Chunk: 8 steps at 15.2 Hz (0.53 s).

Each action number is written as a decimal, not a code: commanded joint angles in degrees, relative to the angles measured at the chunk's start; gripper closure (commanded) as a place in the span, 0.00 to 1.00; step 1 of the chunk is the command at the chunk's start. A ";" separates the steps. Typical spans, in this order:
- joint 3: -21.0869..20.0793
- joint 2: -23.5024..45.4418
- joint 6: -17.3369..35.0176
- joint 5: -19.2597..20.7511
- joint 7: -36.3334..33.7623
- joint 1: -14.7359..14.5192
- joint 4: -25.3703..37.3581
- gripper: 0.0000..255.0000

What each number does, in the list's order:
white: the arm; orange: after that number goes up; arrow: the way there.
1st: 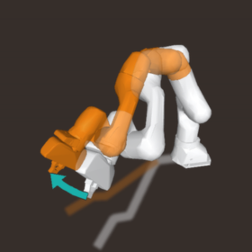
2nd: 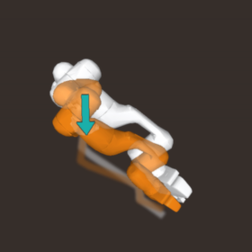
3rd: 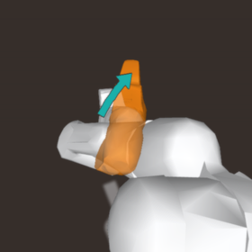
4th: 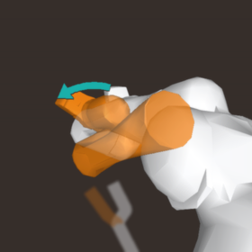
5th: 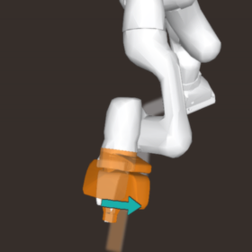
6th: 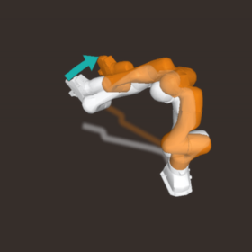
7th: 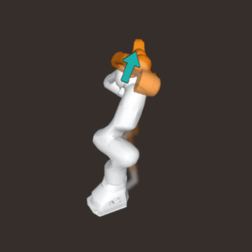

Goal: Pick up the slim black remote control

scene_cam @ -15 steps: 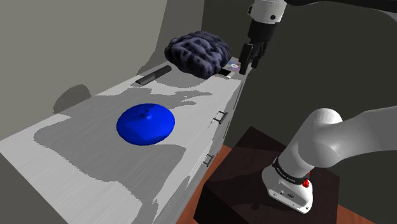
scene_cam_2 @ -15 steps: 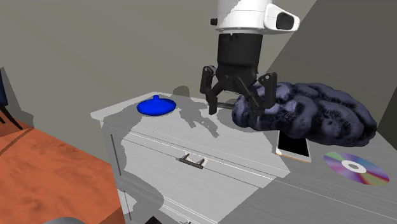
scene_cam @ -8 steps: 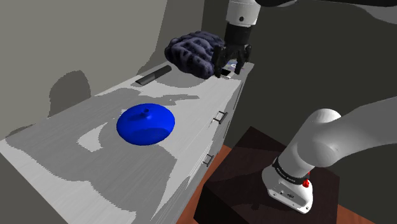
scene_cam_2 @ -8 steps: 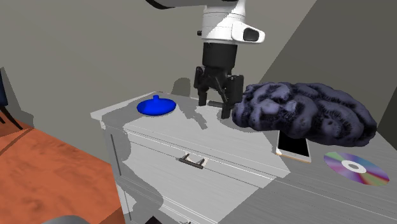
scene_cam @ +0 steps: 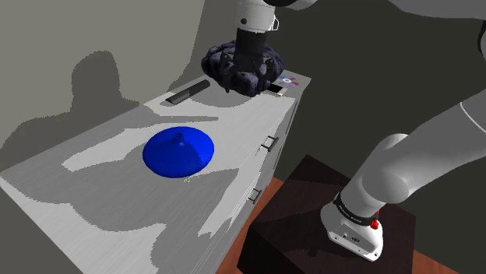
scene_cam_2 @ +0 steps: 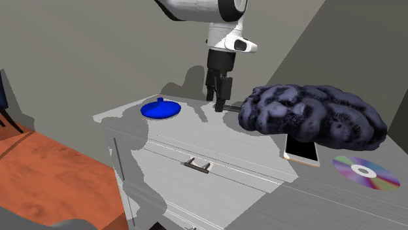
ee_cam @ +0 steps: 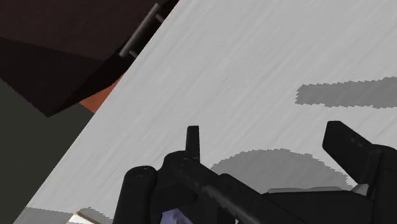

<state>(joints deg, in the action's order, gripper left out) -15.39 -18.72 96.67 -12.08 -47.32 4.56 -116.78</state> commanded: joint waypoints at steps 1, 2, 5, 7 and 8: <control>-1.42 4.37 1.28 -0.19 -6.17 0.66 3.44 0.00; -2.02 6.54 1.84 -0.12 -9.10 0.89 5.23 0.00; -3.43 13.19 3.28 0.54 -17.75 1.34 10.98 0.00; -3.96 17.70 4.01 1.28 -23.36 1.39 15.13 0.00; -4.10 19.97 4.29 1.70 -26.10 1.33 17.29 0.00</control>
<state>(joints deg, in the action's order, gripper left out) -19.40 -1.27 100.39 -10.83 -70.55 5.77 -101.59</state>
